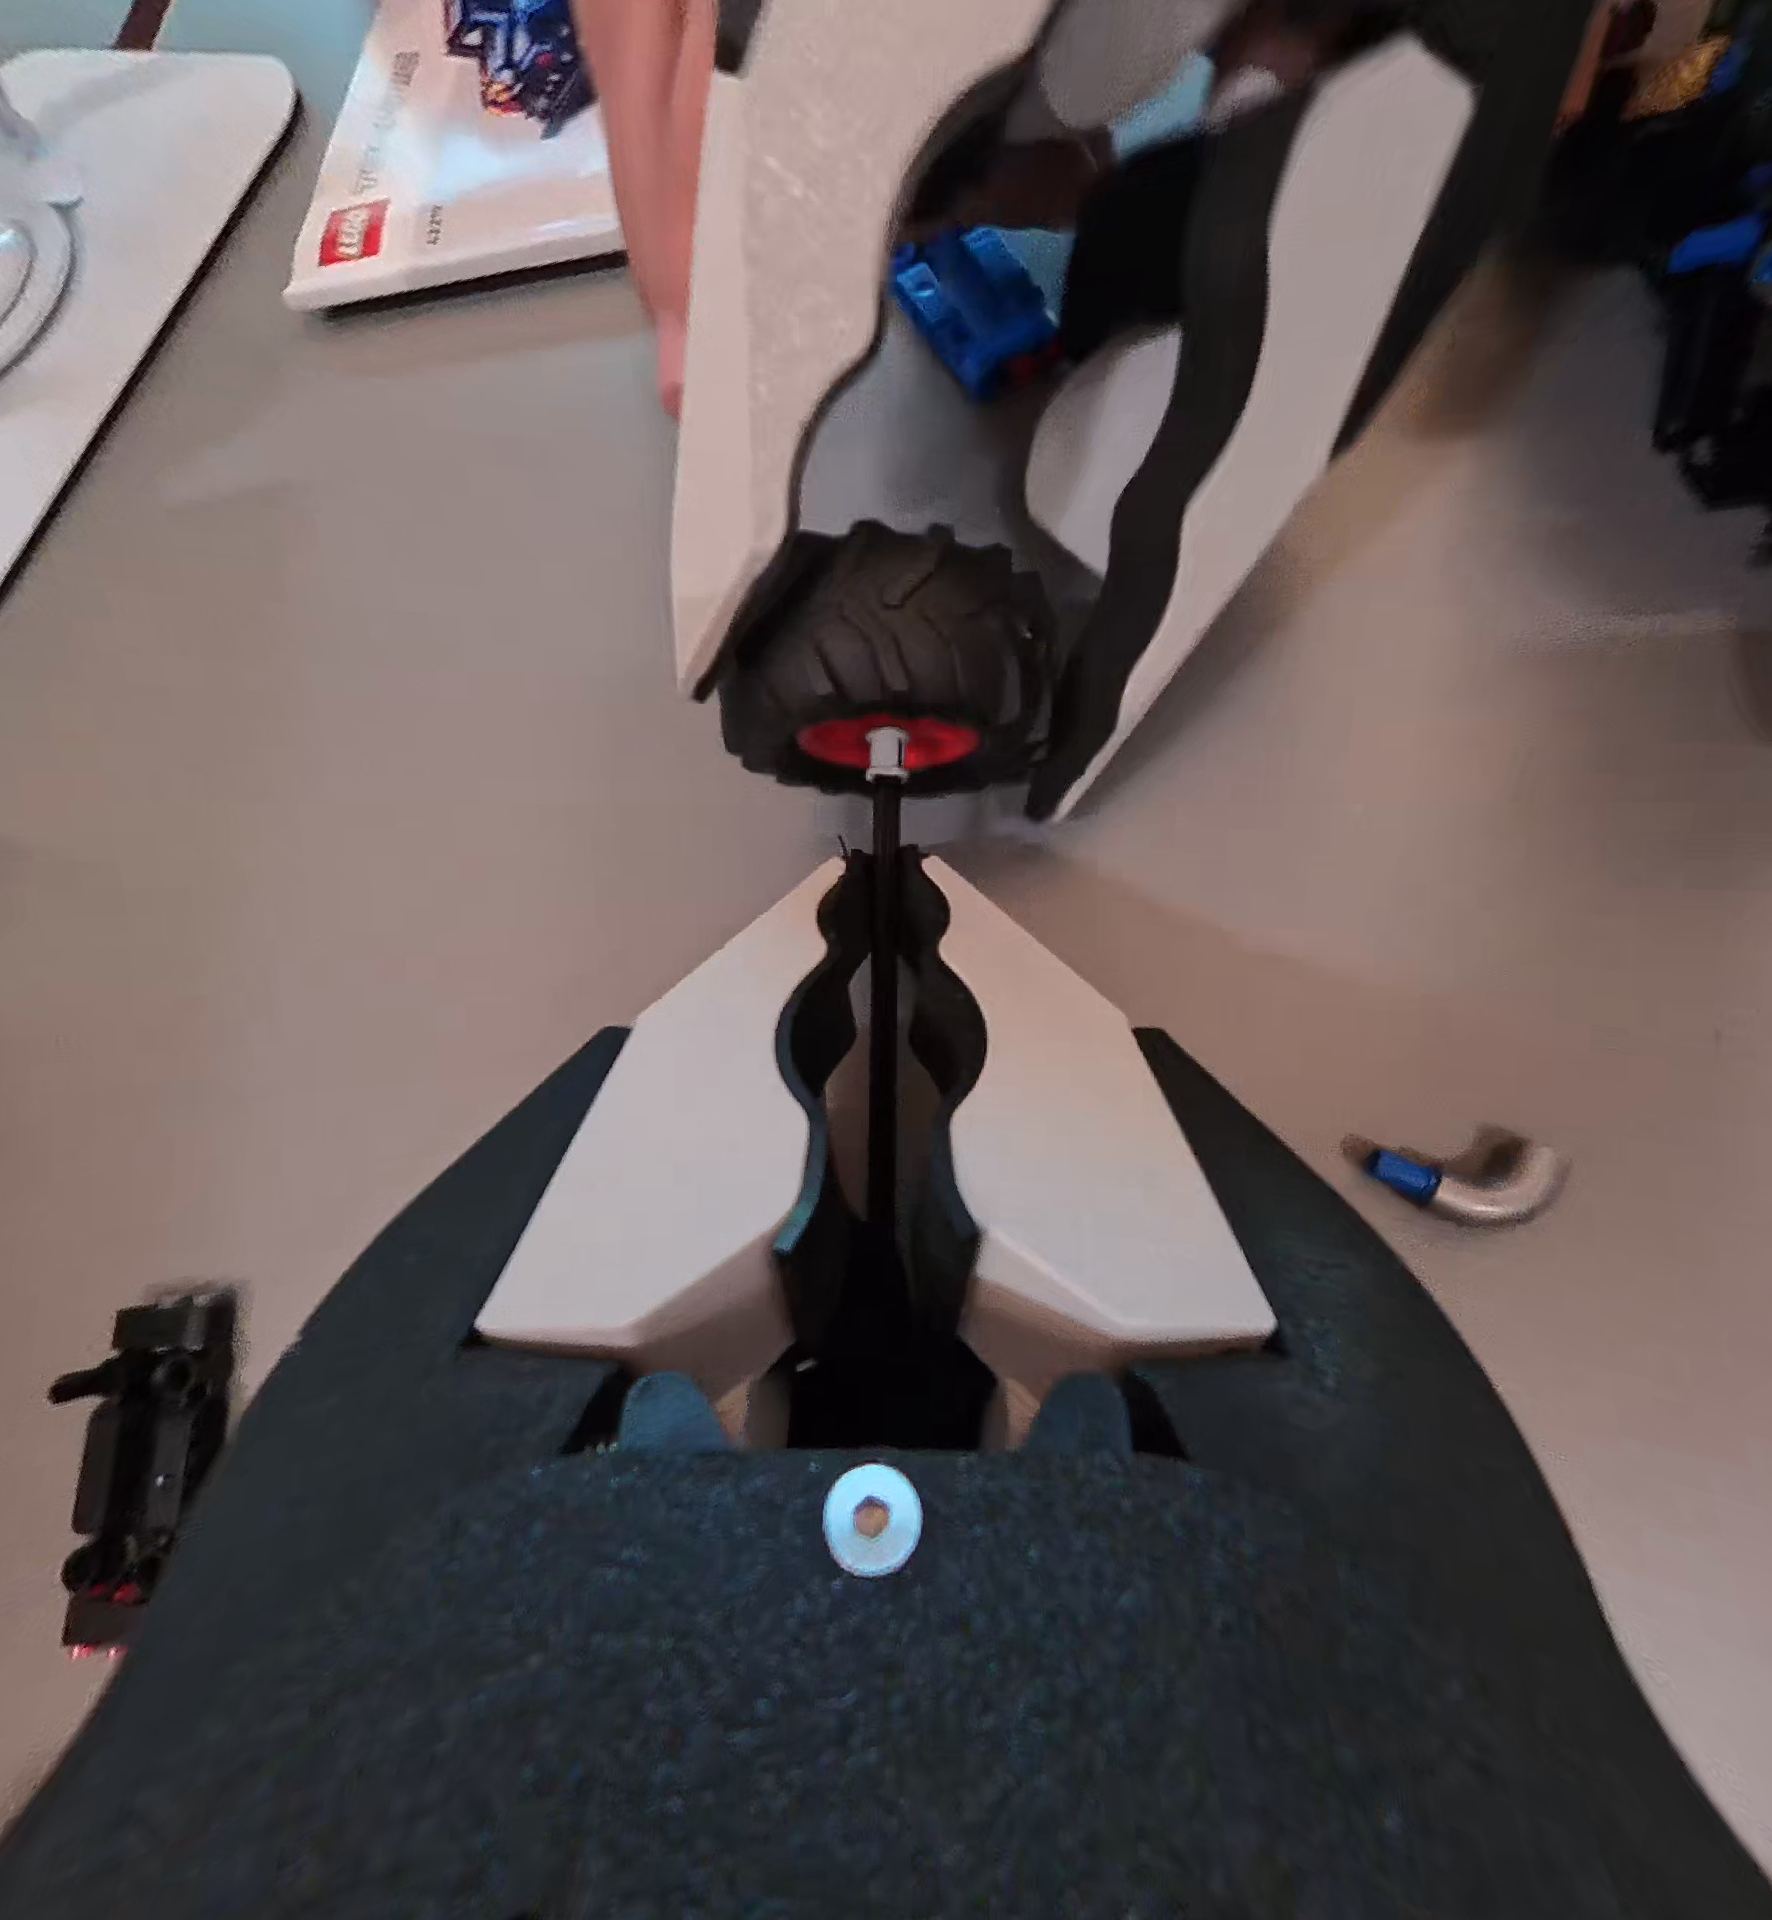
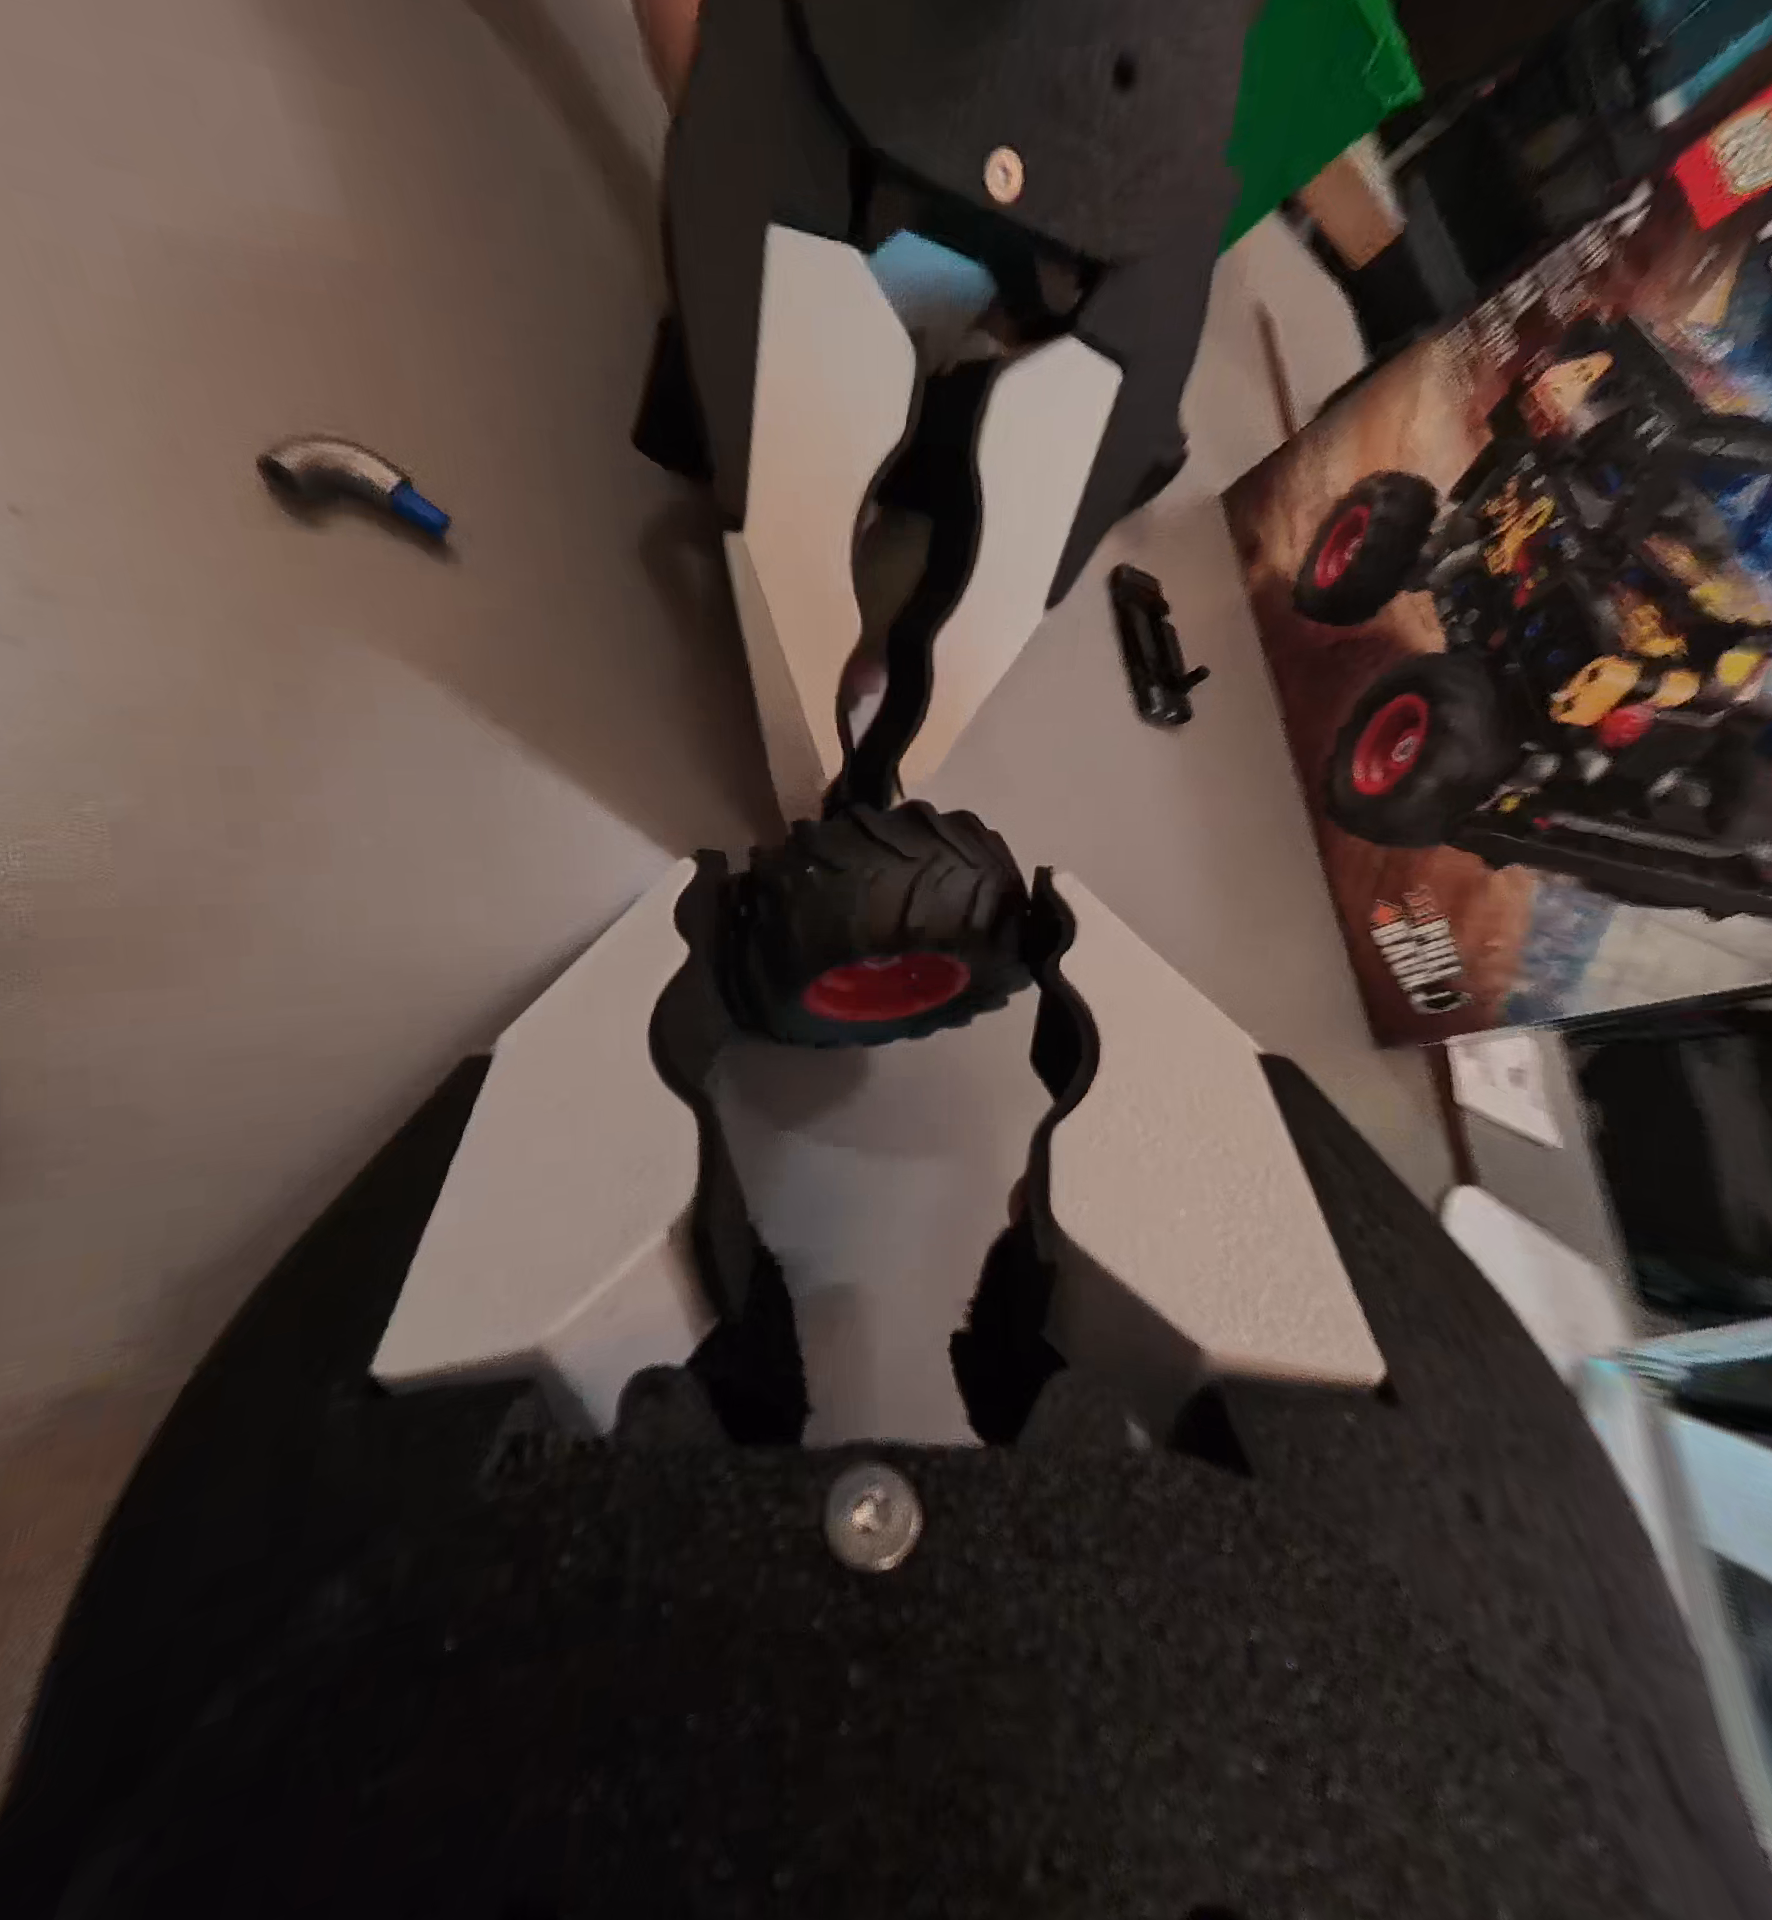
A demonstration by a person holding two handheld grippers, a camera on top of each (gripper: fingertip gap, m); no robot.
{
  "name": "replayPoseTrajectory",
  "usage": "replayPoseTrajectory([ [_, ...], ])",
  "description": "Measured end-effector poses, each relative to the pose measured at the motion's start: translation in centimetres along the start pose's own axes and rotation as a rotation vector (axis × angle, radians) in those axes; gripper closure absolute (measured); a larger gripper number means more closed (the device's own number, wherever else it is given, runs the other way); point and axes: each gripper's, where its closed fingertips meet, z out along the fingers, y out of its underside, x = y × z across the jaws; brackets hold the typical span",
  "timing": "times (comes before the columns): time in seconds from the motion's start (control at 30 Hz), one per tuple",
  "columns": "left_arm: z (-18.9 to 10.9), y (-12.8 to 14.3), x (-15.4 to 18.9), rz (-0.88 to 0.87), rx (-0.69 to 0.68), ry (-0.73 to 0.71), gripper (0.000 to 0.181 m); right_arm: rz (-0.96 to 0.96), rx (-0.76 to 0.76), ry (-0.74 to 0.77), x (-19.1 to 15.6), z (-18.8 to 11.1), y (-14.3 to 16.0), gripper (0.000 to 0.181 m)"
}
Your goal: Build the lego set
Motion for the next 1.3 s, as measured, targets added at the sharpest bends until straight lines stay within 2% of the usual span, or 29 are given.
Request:
replayPoseTrajectory([
  [0.07,-0.2,-0.6,0.1,0.026,0.054,0.002,0.178,0.158,0.023,-0.107,0.1,-0.5,0.0,0.121],
  [0.17,-1.0,-1.8,0.4,0.076,0.143,-0.012,0.178,0.402,0.047,-0.246,-0.1,-0.7,0.2,0.093],
  [0.2,-1.3,-2.3,0.6,0.089,0.178,-0.015,0.178,0.426,0.046,-0.266,-0.4,-0.6,0.2,0.094],
  [0.3,-1.7,-2.9,0.8,0.1,0.221,-0.029,0.178,0.402,0.11,-0.257,-0.7,-0.6,-1.6,0.114],
  [0.33,-1.6,-2.8,0.9,0.11,0.218,-0.034,0.178,0.372,0.072,-0.245,-0.8,-0.4,-1.3,0.117],
  [0.43,-1.6,-2.8,1.6,0.158,0.213,-0.033,0.178,0.275,0.042,-0.241,-1.5,-0.5,-1.1,0.118],
  [0.73,-1.6,-2.9,2.5,0.148,0.223,0.047,0.178,0.288,0.043,-0.306,-2.4,-1.8,0.0,0.12],
  [0.87,-1.1,-2.5,1.9,0.085,0.179,0.04,0.178,0.264,0.006,-0.248,-1.9,-1.3,0.5,0.119],
  [1.0,-1.4,-4.3,2.2,0.048,0.255,0.006,0.168,0.195,0.033,-0.169,-1.5,-0.9,-0.7,0.119],
  [1.07,-1.4,-4.3,2.0,0.057,0.256,-0.023,0.174,0.14,0.013,-0.143,-1.6,-0.7,-0.7,0.119],
  [1.3,-1.3,-4.3,2.2,0.074,0.25,-0.023,0.174,0.126,0.026,-0.139,-1.7,-0.7,-1.1,0.119],
])
